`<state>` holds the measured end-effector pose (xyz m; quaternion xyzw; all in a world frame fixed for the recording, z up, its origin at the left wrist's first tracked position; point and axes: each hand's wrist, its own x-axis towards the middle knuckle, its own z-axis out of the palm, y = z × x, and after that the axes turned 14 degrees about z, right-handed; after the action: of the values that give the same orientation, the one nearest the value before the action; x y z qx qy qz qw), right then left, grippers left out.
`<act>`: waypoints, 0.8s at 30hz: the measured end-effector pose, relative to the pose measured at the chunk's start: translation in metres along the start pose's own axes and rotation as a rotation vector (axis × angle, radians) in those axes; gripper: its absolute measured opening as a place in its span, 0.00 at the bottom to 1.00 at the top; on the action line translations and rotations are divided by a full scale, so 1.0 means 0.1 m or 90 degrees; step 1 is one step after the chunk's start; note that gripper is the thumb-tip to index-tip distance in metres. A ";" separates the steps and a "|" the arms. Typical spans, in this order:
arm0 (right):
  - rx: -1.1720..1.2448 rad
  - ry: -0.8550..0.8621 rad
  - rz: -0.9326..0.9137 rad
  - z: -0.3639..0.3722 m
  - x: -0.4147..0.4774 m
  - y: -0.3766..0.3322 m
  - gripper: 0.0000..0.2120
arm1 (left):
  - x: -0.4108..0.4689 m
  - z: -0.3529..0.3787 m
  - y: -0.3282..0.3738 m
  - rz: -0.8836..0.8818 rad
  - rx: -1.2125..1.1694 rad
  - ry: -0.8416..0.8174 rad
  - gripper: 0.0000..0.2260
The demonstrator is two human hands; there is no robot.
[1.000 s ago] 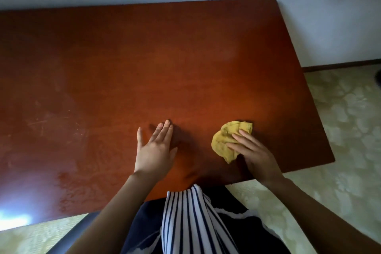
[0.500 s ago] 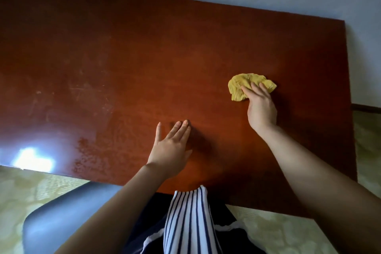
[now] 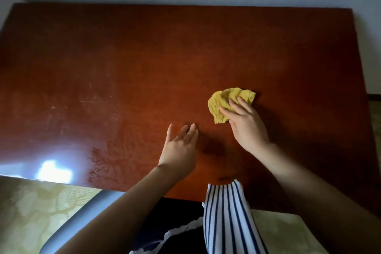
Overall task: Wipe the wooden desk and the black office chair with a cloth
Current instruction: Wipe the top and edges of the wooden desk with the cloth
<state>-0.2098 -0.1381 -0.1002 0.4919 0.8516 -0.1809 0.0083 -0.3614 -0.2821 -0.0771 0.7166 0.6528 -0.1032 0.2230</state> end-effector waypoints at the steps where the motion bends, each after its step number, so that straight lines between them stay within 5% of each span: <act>1: 0.021 0.010 0.004 0.01 -0.10 -0.01 0.20 | 0.01 -0.03 -0.03 0.014 0.007 0.000 0.27; 9: 0.054 0.058 0.051 0.26 -0.58 -0.40 0.20 | 0.03 -0.28 -0.34 0.087 -0.025 0.091 0.14; 13: 0.064 0.074 0.088 0.37 -0.52 -0.75 0.21 | -0.03 -0.42 -0.69 0.099 -0.029 0.114 0.16; 24: 0.113 0.182 0.269 0.70 0.28 -2.28 0.17 | -0.68 -0.48 -2.71 0.101 -0.032 0.137 0.20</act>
<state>-0.4274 -0.2397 -0.1026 0.6779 0.7036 -0.1776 -0.1176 -0.6429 -0.3077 -0.0555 0.7672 0.6164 0.0082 0.1769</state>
